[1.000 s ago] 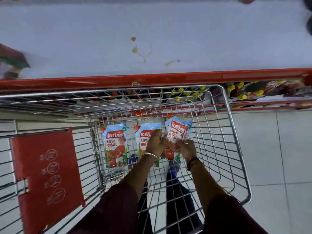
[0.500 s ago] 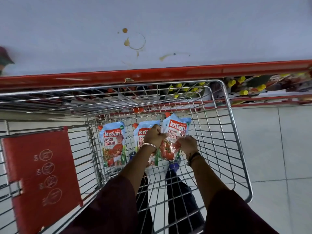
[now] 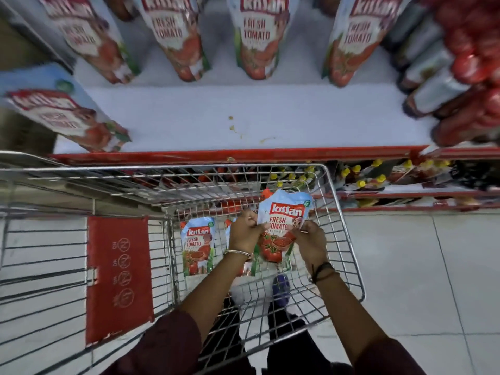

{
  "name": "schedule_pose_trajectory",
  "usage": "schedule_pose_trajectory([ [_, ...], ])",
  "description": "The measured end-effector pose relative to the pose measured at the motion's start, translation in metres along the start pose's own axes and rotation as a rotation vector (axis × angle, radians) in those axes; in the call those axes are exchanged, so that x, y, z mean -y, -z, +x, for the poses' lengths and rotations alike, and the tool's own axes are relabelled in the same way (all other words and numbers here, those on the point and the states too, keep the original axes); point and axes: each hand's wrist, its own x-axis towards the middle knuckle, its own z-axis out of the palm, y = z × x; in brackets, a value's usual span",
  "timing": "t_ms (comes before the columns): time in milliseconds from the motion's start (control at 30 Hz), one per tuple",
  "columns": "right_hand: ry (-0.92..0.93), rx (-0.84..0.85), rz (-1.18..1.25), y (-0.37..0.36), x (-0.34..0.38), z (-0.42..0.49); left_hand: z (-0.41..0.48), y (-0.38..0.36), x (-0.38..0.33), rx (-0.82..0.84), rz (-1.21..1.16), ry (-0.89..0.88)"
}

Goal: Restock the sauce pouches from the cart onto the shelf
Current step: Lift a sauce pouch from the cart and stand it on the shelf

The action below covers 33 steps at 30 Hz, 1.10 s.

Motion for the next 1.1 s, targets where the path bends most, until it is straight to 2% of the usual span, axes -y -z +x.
schedule_pose_trajectory([
  [100,0.134,-0.017,0.045,0.012,0.028,-0.018,-0.016,0.010,-0.032,-0.016,-0.041,-0.106],
  [333,0.308,-0.053,0.189,0.047,0.110,-0.043,-0.043,0.023,-0.120,-0.082,-0.179,-0.293],
  [633,0.568,-0.115,0.281,0.093,0.209,-0.013,-0.022,0.004,-0.226,-0.128,-0.251,-0.570],
  [867,0.594,-0.142,0.229,0.121,0.224,0.039,0.021,-0.035,-0.252,-0.144,-0.223,-0.618],
  [1100,0.570,-0.102,0.176,0.131,0.210,0.058,0.043,-0.063,-0.234,-0.137,-0.183,-0.568],
])
